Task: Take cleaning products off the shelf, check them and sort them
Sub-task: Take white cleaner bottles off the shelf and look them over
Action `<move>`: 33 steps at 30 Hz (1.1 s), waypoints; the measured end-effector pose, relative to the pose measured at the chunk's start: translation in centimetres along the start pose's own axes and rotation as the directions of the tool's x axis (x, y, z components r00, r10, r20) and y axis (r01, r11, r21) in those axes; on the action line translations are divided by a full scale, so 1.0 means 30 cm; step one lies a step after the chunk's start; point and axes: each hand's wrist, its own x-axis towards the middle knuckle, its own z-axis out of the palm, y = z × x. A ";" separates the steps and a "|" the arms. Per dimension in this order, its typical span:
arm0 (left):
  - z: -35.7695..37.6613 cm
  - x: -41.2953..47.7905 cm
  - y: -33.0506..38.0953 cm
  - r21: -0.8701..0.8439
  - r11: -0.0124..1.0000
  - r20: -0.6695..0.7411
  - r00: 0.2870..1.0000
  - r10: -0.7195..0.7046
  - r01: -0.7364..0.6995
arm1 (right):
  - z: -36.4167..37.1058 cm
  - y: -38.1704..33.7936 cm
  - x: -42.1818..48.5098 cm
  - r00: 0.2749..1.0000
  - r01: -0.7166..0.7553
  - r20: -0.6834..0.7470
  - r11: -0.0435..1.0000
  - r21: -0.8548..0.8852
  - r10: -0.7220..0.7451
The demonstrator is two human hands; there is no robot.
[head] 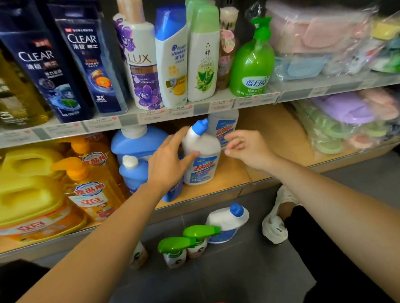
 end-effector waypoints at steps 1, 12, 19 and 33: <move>-0.001 0.010 -0.003 -0.001 1.000 -0.019 1.000 -0.020 0.020 | -0.017 0.043 0.000 0.997 -0.072 0.002 0.997 -0.006 0.072; 0.049 0.023 -0.028 -0.051 0.992 -0.119 0.986 -0.117 0.112 | 0.040 0.256 0.273 0.944 -0.260 -0.129 0.927 0.268 0.302; 0.068 0.022 -0.010 -0.067 0.992 -0.181 0.977 -0.116 0.106 | 0.071 0.306 0.464 0.954 -0.156 -0.171 0.897 0.413 0.245; 0.017 0.012 0.005 0.175 0.975 -0.058 0.987 0.150 -0.138 | 0.044 0.299 0.340 0.946 -0.101 -0.289 0.980 0.168 0.147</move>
